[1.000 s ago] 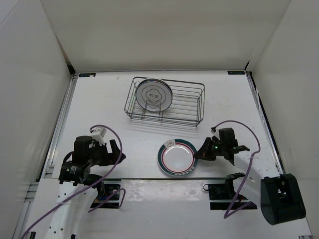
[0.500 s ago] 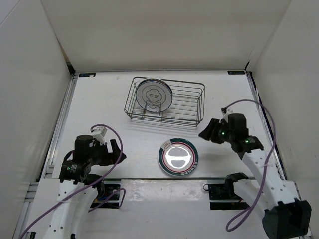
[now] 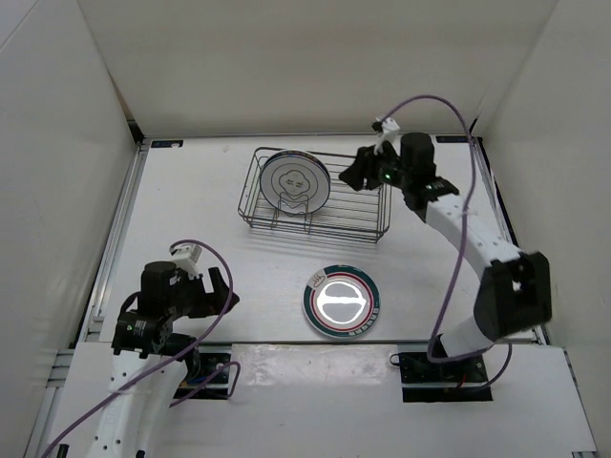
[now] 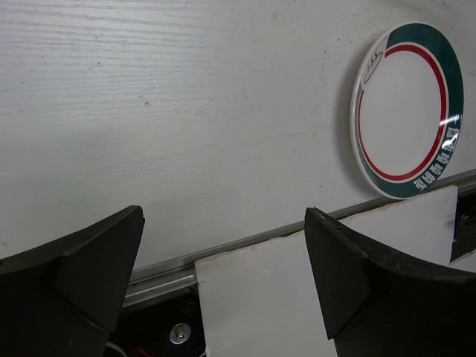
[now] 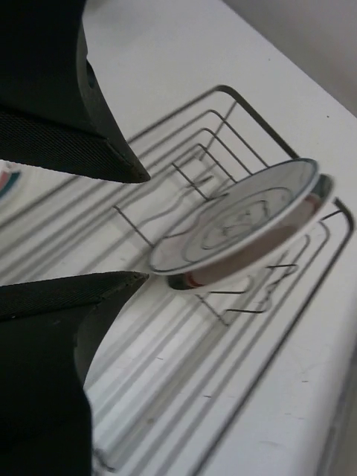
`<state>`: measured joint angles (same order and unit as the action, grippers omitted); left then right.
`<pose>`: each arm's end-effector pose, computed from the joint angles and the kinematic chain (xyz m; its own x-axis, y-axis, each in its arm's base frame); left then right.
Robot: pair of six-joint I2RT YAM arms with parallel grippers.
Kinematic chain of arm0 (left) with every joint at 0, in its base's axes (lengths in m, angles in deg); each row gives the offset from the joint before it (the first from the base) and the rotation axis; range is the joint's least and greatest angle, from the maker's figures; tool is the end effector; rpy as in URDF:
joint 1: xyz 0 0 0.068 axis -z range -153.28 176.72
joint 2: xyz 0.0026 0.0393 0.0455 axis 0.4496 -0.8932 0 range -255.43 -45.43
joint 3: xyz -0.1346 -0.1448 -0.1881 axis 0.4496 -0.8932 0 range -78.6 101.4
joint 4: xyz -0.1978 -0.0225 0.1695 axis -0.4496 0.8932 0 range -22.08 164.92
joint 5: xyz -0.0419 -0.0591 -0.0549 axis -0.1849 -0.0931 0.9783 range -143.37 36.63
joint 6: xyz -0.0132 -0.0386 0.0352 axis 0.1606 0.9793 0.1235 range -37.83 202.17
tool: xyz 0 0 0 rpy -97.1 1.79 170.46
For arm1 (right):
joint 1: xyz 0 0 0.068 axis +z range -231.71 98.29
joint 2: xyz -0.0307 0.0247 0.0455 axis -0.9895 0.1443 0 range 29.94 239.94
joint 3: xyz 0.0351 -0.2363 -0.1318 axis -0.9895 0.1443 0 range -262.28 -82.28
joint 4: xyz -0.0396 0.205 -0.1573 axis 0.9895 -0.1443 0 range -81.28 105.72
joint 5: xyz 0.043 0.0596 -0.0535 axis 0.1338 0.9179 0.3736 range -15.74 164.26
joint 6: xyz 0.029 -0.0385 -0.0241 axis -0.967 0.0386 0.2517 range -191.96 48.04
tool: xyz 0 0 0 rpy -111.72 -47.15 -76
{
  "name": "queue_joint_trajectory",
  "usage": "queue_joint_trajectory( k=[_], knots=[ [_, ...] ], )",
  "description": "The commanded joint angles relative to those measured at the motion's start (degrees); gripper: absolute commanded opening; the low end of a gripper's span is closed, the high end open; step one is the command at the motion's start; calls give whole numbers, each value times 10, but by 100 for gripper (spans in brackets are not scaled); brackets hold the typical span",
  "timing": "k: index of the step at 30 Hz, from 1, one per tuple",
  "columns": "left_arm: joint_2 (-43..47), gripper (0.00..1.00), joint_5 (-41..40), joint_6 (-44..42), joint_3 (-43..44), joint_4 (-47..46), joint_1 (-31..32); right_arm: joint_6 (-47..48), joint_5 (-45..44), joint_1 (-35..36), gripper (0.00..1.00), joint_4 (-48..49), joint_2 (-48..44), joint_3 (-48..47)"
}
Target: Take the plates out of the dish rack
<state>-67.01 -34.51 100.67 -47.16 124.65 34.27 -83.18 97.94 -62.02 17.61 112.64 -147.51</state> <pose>0.0770 -0.0218 0.2331 -0.7951 -0.1975 -0.5733 0.0960 0.8925 -0.4406 0.3160 0.1282 0.3304 -0.3791 0.0537 -0.9238 -0.6106 0.7356 0.2933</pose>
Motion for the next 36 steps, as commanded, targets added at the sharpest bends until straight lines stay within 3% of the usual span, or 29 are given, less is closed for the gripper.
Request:
queue_joint_trajectory(
  k=[1, 5, 11, 26, 28, 29, 33, 36],
  knots=[
    [-2, 100, -10, 0, -4, -8, -4, 109, 31, 24, 55, 71, 82, -135],
    [-40, 100, -7, 1, 5, 3, -5, 178, 48, 50, 58, 23, 193, -283],
    [-47, 100, -8, -1, 7, 2, -6, 236, 46, 76, 61, -17, 280, -367],
    [-49, 100, -3, -1, 4, -3, -8, 307, -13, 107, 61, -69, 360, -374],
    [-47, 100, -3, -3, 4, -4, -10, 308, -18, 108, 55, -68, 361, -372],
    [-50, 100, -3, -2, 5, -4, -10, 308, -24, 110, 46, -67, 361, -369],
    [-53, 100, 2, -4, 5, -5, -14, 309, -28, 109, 27, -68, 358, -365],
    [-54, 100, 2, -4, 5, -6, -15, 312, -26, 112, 19, -71, 351, -366]
  ],
)
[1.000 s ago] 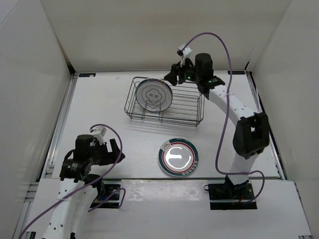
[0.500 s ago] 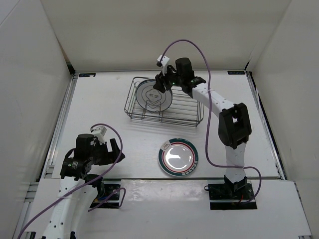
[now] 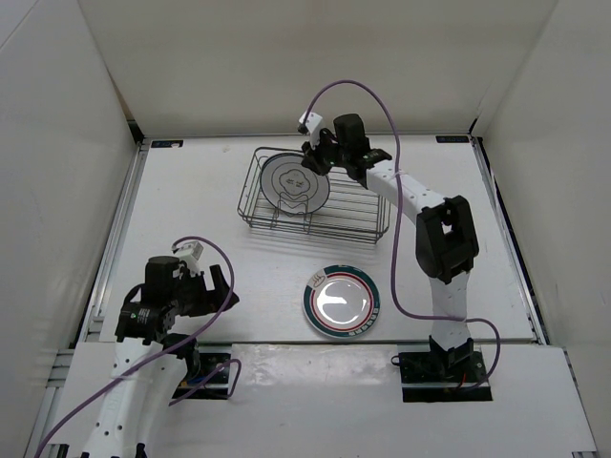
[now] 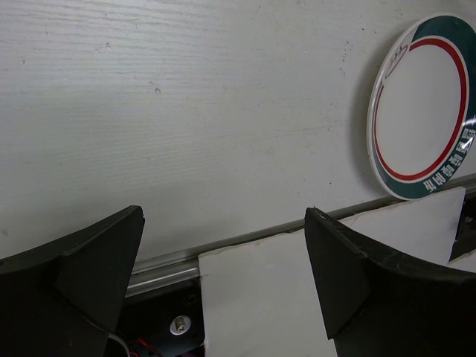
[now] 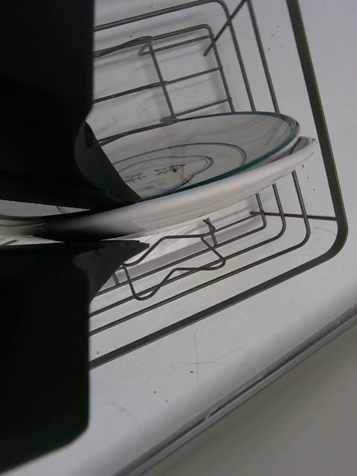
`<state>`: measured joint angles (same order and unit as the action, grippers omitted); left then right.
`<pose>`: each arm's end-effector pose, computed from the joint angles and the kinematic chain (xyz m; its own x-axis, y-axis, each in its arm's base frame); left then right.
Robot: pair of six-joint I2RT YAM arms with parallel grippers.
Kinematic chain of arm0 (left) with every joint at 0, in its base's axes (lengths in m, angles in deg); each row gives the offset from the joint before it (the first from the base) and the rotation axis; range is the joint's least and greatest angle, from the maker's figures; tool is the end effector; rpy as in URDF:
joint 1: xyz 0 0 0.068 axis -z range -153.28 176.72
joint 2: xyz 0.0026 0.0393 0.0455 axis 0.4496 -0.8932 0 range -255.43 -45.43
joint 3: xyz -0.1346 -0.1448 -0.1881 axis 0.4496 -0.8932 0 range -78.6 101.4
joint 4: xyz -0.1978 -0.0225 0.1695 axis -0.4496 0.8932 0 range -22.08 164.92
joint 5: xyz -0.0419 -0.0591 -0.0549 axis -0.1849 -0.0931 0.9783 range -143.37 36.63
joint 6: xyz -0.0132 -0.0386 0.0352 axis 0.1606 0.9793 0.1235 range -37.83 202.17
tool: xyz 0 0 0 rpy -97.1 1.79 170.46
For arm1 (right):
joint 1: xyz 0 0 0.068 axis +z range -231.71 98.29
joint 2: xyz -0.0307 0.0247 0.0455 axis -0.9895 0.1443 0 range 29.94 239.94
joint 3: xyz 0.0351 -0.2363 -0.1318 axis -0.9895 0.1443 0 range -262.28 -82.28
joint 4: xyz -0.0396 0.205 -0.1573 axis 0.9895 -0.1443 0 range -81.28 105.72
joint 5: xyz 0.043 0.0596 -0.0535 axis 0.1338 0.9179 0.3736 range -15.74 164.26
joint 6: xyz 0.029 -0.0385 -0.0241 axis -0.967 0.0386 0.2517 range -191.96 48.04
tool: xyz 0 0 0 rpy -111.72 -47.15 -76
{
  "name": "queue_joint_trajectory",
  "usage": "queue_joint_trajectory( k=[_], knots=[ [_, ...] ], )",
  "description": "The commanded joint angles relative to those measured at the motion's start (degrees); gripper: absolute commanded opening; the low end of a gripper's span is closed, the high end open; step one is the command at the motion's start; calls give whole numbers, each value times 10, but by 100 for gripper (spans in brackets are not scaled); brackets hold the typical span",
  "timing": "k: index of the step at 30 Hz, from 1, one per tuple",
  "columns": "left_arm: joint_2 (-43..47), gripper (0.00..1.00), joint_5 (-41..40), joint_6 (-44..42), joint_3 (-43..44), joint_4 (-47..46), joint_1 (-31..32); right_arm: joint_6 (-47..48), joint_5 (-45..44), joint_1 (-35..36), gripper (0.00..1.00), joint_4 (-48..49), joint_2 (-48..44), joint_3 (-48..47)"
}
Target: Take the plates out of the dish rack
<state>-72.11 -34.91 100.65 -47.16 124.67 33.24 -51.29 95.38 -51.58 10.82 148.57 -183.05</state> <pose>0.0877 -0.0214 0.2273 -0.8381 -0.2069 -0.5048 0.0377 0.9012 -0.4318 0.4233 0.2604 0.2857 -0.0465 -0.4076 -0.9120 -0.8250 0.5304 -0.1950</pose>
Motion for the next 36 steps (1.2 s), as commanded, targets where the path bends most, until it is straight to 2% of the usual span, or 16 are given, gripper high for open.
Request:
queue_joint_trajectory(
  k=[1, 7, 10, 15, 18, 22, 33, 34, 35, 36],
  knots=[
    [-3, 100, 7, -5, 5, -6, -4, -5, 0, 5, 17, -5, -11, -11],
    [-5, 100, 9, -5, 5, -5, -5, 14, -6, 6, 3, -6, -49, 1],
    [-5, 100, 12, -5, 5, -6, -5, 39, -8, 7, 0, -1, -69, 15],
    [1, 100, 11, -4, 4, -6, -5, 105, -2, 7, 0, -5, -110, 43],
    [5, 100, 13, -5, 3, -8, -5, 140, 16, 4, 0, 31, -144, 104],
    [6, 100, 15, -5, 4, -8, -5, 158, 24, 4, 0, 126, -180, 195],
    [9, 100, 12, -5, 2, -6, -5, 135, 24, 4, 0, 99, -123, 137],
    [10, 100, 13, -4, 2, -6, -5, 133, 23, 5, 4, 98, -115, 130],
    [9, 100, 12, -4, 2, -7, -5, 132, 25, 4, 13, 98, -104, 128],
    [11, 100, 11, -4, 3, -7, -5, 128, 22, 5, 34, 98, -102, 118]
  ],
)
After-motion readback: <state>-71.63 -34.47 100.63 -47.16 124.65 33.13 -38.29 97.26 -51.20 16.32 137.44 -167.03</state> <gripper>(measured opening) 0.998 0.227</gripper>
